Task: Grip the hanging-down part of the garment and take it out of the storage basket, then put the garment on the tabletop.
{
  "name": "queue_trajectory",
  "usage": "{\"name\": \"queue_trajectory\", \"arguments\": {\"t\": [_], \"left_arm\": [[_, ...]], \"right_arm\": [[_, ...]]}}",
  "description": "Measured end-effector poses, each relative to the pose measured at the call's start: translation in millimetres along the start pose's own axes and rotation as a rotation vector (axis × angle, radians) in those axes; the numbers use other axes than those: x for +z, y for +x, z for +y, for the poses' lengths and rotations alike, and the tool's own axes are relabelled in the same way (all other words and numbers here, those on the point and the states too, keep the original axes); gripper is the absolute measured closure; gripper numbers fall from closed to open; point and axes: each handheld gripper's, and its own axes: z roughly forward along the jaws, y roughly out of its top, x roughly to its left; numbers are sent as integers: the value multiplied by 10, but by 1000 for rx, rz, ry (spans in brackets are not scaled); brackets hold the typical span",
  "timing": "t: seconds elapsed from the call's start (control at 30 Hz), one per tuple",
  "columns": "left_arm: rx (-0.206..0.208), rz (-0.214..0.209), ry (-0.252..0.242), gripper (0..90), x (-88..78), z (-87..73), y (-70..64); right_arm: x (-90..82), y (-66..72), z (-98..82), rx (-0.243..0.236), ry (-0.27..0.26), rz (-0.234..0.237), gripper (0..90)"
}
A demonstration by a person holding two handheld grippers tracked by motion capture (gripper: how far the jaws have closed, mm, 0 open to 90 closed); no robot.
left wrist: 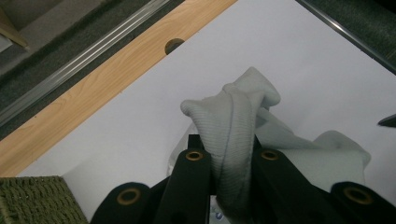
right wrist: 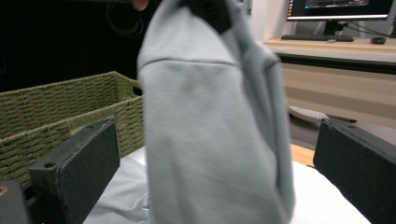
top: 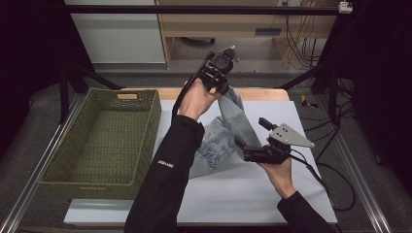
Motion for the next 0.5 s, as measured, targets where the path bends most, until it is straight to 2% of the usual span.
{"name": "queue_trajectory", "arguments": {"t": [0.07,0.17,0.27,0.33,0.43,0.47,0.5], "left_arm": [[-12,-2,-6,865,11,-22,19],[-16,-7,-6,865,33,-57,55],[-17,-11,-7,865,66,-88,73],[-17,-19,-7,864,94,-115,89],[-18,-28,-16,864,120,-151,100],[-18,-35,-17,864,125,-165,107],[-16,-40,-24,864,130,-188,113]], "right_arm": [[-34,-47,-22,-22,-8,-11,5],[-100,-74,-64,-2,16,-19,4],[-168,-113,-130,3,17,-29,3],[-212,-127,-159,31,18,-31,3],[-250,-159,-186,17,25,-34,3],[-286,-164,-204,35,26,-30,4],[-310,-205,-230,-3,24,-32,3]]}}
